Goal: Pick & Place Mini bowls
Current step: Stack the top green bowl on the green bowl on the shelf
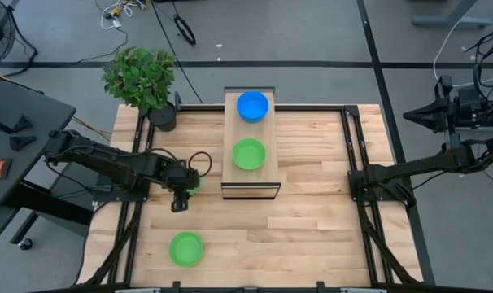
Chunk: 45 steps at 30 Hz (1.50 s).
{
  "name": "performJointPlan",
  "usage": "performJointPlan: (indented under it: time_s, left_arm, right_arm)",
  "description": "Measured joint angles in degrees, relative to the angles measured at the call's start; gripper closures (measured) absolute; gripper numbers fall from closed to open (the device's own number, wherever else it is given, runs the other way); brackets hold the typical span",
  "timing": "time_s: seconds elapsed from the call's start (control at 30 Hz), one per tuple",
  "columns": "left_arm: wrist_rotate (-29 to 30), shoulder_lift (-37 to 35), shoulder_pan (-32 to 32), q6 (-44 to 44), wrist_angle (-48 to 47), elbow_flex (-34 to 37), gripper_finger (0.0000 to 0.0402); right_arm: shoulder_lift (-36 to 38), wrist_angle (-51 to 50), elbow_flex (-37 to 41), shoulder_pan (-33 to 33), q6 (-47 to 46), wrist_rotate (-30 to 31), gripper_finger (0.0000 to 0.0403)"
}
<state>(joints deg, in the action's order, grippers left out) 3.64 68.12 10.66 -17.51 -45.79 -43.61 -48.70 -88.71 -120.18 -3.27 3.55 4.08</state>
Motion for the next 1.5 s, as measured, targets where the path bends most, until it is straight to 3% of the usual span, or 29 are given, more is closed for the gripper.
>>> performJointPlan:
  time_s: [0.57, 1.1, 1.5]
  left_arm:
    - [2.32, 0.13, -0.59, -3.31, 5.76, 6.81, 0.0209]
    - [-0.94, 0.15, -4.76, -2.85, 8.22, 8.85, 0.0209]
    - [-3.41, 0.17, -4.76, -2.21, 8.49, 8.85, 0.0245]
  right_arm:
    - [0.01, 0.0, 0.0, -0.02, 0.0, 0.0, 0.0396]
    - [0.01, 0.0, 0.0, 0.0, 0.0, 0.0, 0.0396]
    - [0.02, 0.0, 0.0, 0.0, 0.0, 0.0, 0.0396]
